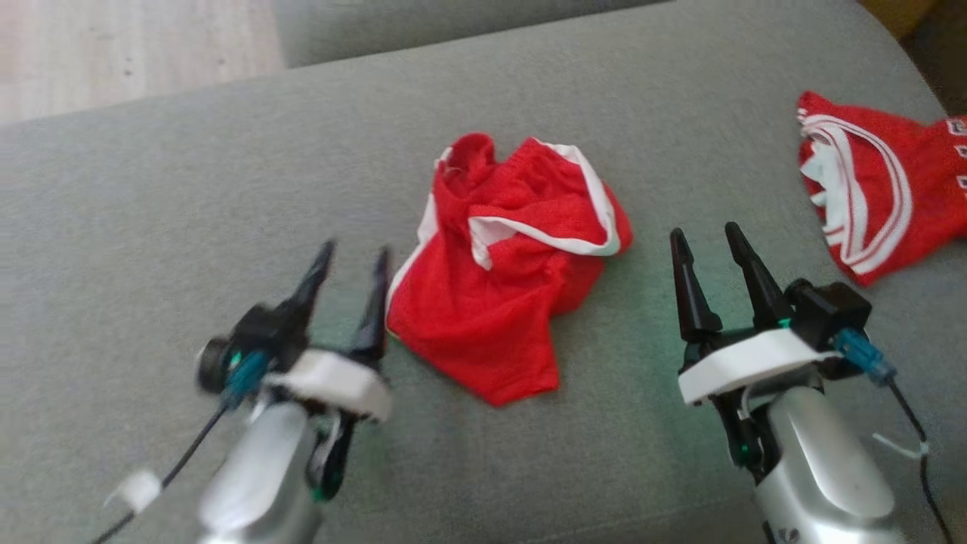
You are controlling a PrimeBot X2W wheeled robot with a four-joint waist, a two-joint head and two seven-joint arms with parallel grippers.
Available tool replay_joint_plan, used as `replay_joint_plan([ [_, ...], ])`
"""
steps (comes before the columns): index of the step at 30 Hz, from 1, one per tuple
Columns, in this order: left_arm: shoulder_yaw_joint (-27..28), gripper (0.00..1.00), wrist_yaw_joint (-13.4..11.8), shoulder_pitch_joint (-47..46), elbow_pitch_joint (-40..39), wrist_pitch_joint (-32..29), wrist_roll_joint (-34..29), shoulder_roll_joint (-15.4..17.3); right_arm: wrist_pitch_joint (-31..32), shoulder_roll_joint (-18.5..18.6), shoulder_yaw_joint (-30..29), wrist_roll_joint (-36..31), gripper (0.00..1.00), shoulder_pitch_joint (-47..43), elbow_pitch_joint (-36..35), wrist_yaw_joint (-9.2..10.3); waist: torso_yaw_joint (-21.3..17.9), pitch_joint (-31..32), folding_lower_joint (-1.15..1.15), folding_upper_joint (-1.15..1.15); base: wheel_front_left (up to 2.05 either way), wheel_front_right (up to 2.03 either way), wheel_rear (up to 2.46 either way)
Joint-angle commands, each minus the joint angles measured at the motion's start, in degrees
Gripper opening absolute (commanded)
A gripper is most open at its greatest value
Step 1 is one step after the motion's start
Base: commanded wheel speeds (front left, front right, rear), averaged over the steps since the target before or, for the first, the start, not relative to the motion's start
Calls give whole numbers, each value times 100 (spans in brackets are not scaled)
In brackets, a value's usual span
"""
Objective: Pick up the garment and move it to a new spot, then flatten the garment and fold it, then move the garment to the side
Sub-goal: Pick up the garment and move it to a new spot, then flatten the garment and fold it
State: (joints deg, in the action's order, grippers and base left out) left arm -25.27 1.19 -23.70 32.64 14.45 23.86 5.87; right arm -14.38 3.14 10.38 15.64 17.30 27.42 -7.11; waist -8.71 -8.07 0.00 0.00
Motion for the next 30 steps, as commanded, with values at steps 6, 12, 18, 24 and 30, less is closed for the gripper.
replay_joint_plan([
  [6, 1108, 100, -182, 808, -694, 54, -497, 136, -62, -26, 43, -41, 100, -177, -102, -37, 372, 302, 0, 0, 0, 0, 0],
  [12, 2030, 100, -78, 1808, -1139, 54, -729, -75, -62, -26, 71, 86, 100, -344, 34, -37, 525, 525, 0, 0, 0, 0, 0],
  [18, 2476, 100, 38, 2372, -1394, 54, -1076, -244, -62, -26, 128, 128, 100, -483, 62, -37, 579, 595, 0, 0, 0, 0, 0],
  [24, 2569, 100, 128, 2393, -1412, 54, -1185, -293, -62, -26, 141, 110, 100, -480, 80, -37, 590, 580, 0, 0, 0, 0, 0],
  [30, 2373, 100, 127, 2269, -1392, 54, -1015, -298, -62, -26, 161, 47, 100, -413, 67, -37, 636, 505, 0, 0, 0, 0, 0],
])
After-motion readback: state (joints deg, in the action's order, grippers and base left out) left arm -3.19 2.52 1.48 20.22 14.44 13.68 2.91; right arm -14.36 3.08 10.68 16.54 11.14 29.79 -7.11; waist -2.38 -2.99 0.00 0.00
